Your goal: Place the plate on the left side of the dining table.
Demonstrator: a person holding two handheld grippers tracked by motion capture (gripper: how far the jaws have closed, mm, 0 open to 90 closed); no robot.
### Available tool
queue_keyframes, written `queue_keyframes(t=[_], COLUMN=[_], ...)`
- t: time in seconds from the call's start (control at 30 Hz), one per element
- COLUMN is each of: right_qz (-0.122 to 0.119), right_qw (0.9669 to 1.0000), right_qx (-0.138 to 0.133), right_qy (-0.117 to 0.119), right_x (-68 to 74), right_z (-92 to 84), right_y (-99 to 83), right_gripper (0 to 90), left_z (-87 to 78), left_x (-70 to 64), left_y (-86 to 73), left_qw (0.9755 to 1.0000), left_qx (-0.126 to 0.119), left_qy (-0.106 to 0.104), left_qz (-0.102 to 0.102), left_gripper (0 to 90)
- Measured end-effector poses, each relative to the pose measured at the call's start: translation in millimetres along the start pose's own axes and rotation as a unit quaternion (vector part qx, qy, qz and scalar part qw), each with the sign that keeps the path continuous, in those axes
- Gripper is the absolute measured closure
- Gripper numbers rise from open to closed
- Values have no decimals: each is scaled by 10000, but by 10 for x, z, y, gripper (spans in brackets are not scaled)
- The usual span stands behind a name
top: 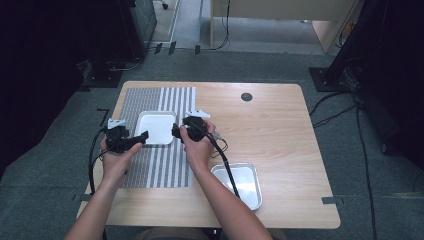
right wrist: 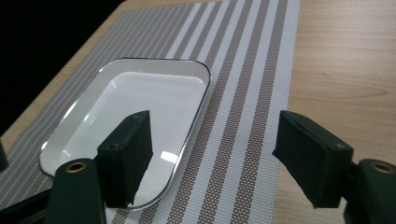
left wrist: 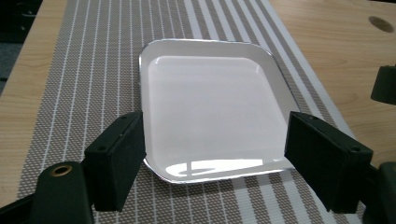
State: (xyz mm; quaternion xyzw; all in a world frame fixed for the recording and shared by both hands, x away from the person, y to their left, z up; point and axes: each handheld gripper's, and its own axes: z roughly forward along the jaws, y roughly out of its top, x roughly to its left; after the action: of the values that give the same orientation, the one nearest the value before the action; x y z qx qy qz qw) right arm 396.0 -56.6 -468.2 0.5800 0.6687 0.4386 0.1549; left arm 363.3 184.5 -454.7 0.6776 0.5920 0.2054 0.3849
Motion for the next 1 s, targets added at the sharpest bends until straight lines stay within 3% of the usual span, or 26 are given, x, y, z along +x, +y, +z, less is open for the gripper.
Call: queue_keyframes(t=[0.2,0.53,1.0], right_qz=[-288,-395,-418], right_qw=[9995,9992,9990], right_qx=[1,-15,-67], right_qy=[-116,-65,-111], right_x=[-48,-212,-534], right_z=[-151,-363,-693], right_y=[-11,-53,-164], right_gripper=[235,208,202], left_z=[-76,-189,-300], left_x=[-93,-209,-301], left_y=[-100,-284,-507], left_qw=[9999,9998,9997], left_qx=[-22,75,117], left_qy=[-71,-21,-196], left_qz=[69,184,62], left_gripper=[186,178,178])
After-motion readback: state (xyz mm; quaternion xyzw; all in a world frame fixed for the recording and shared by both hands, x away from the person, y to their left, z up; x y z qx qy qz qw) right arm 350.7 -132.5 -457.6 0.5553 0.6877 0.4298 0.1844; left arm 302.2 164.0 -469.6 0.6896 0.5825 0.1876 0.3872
